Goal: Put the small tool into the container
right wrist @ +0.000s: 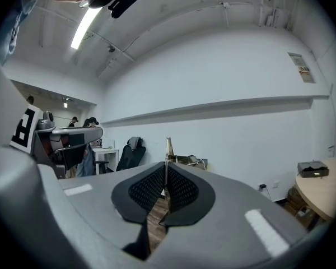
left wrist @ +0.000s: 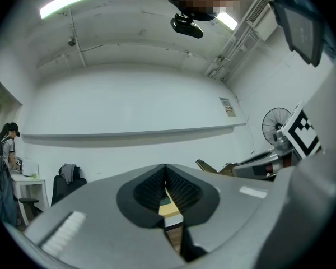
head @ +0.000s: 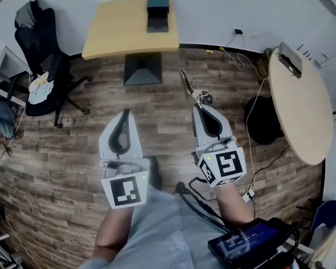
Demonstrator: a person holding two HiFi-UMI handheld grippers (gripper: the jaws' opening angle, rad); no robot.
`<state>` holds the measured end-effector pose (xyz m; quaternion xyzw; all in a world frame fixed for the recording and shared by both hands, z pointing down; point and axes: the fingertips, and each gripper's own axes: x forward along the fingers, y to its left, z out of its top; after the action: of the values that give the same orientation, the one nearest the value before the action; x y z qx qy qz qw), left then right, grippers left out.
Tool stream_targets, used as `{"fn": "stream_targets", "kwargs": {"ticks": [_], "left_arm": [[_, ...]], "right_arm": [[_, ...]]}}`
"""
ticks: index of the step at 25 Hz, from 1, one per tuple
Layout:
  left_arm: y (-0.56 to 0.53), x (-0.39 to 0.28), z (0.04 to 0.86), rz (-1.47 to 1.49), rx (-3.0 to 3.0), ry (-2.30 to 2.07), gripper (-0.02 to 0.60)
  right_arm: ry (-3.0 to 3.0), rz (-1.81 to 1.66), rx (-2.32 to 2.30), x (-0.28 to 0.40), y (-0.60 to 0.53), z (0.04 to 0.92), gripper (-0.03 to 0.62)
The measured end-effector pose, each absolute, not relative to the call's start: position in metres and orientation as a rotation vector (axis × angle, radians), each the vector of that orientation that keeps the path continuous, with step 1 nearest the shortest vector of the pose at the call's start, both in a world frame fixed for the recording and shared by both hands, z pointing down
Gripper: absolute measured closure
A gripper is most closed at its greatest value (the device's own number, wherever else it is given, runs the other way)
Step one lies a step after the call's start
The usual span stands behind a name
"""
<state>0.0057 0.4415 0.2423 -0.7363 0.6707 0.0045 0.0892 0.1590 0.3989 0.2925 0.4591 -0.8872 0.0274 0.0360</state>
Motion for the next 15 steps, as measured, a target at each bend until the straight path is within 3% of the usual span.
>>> {"fn": "stream_targets", "kwargs": {"ticks": [8, 15], "left_arm": [[0.374, -0.066, 0.204, 0.118, -2.177, 1.914, 0.569], [0.329, -0.075, 0.207, 0.137, -2.248, 1.87, 0.571]], "right_arm": [[-2.746, -0.001, 1.48, 0.089, 0.332, 0.253, 0.588], [-2.698, 0.012, 1.537, 0.081, 0.298, 0.248, 0.588]]}}
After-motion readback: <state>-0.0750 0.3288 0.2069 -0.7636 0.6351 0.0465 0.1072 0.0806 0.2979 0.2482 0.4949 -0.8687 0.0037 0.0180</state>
